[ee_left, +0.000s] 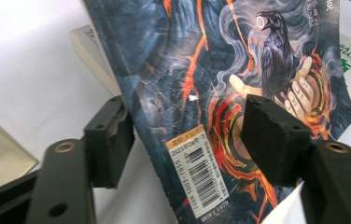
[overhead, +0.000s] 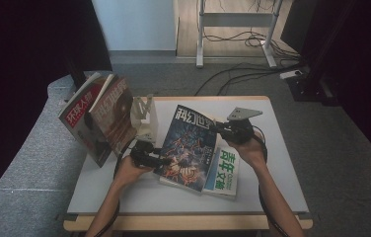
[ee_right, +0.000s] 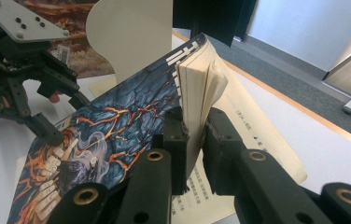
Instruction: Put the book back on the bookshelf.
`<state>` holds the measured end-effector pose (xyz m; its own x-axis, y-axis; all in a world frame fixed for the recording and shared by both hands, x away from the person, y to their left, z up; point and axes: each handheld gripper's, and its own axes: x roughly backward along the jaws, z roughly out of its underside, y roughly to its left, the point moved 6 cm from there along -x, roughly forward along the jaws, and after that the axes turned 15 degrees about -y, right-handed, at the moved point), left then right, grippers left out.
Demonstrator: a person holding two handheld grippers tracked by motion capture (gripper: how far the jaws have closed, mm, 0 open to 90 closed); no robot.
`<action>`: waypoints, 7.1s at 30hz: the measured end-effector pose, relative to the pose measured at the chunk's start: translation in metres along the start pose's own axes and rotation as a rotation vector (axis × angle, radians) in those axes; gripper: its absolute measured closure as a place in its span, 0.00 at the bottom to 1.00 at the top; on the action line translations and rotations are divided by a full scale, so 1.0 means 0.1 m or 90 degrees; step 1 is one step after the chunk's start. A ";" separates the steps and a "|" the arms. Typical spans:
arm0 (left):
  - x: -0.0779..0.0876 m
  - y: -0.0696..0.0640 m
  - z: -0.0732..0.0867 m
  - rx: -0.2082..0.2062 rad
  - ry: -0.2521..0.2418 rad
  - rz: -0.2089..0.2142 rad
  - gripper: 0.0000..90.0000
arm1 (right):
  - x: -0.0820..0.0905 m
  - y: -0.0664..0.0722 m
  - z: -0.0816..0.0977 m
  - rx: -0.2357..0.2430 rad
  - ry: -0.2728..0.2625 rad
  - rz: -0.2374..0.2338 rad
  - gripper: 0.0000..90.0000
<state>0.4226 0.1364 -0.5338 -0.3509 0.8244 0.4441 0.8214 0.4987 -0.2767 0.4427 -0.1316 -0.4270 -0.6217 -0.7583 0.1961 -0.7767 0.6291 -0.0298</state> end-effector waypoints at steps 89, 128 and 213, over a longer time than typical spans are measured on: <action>0.43 -0.27 -0.37 -0.159 -0.150 0.001 0.77 | 0.18 0.23 -0.59 -0.017 -0.099 -0.050 0.91; 0.56 -0.41 -0.94 -0.190 -0.204 -0.018 0.71 | 0.24 0.24 -0.59 -0.018 -0.115 -0.052 0.90; 0.64 -0.61 -1.53 -0.193 -0.129 -0.023 0.91 | 0.93 -0.45 1.30 -0.060 0.168 0.206 0.00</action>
<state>0.4190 0.1178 -0.3585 -0.4397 0.8588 0.2630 0.8920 0.4518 0.0157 0.4070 -0.2524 -0.5344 -0.7751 -0.4575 0.4358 -0.5259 0.8494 -0.0436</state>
